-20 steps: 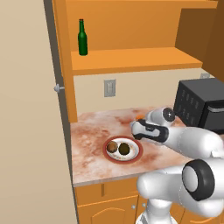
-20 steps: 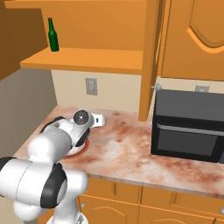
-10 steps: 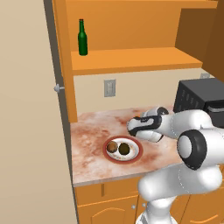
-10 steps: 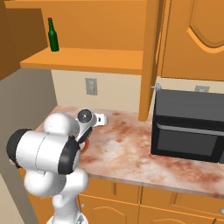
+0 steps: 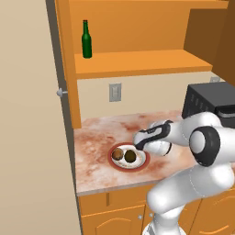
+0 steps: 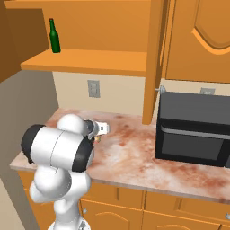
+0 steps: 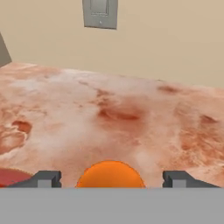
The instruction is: Pick the avocado and bread from the counter and place them on the plate. Then pick the jam from the cabinet and place it next to the plate. Lastly close the cabinet door.
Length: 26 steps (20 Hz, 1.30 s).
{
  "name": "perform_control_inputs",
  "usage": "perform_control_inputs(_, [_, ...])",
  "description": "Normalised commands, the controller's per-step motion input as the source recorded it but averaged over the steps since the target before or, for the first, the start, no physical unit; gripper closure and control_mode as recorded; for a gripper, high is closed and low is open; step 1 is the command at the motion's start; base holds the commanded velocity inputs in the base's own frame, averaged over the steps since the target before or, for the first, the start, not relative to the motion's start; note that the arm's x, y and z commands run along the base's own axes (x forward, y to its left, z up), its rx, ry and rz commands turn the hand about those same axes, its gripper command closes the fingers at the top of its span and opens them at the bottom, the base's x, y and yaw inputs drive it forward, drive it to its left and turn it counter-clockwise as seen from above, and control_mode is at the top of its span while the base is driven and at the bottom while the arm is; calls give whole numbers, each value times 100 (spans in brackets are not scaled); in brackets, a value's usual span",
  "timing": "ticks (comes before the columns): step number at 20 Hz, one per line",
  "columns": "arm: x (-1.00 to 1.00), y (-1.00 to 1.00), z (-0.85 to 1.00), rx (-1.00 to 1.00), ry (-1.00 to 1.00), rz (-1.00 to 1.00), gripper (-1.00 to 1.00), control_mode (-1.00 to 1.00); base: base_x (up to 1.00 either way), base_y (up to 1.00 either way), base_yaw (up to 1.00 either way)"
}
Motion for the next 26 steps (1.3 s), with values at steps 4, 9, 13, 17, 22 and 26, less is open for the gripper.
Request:
perform_control_inputs(4, [0, 0, 64, 1, -2, -4, -100, -100, 0, 0, 0])
perform_control_inputs(9, [-2, 0, 96, 0, 0, -10, -100, -100, 0, 0, 0])
perform_control_inputs(13, [-17, 0, 100, 0, 6, -12, -100, -100, 0, 0, 0])
perform_control_inputs(17, [-23, 0, 100, 0, 12, -11, -100, -100, 0, 0, 0])
perform_control_inputs(22, [-33, -2, 100, 0, 21, -10, -100, -100, 0, 0, 0])
perform_control_inputs(26, [-45, -14, 100, 1, 37, -16, -100, -100, 0, 0, 0])
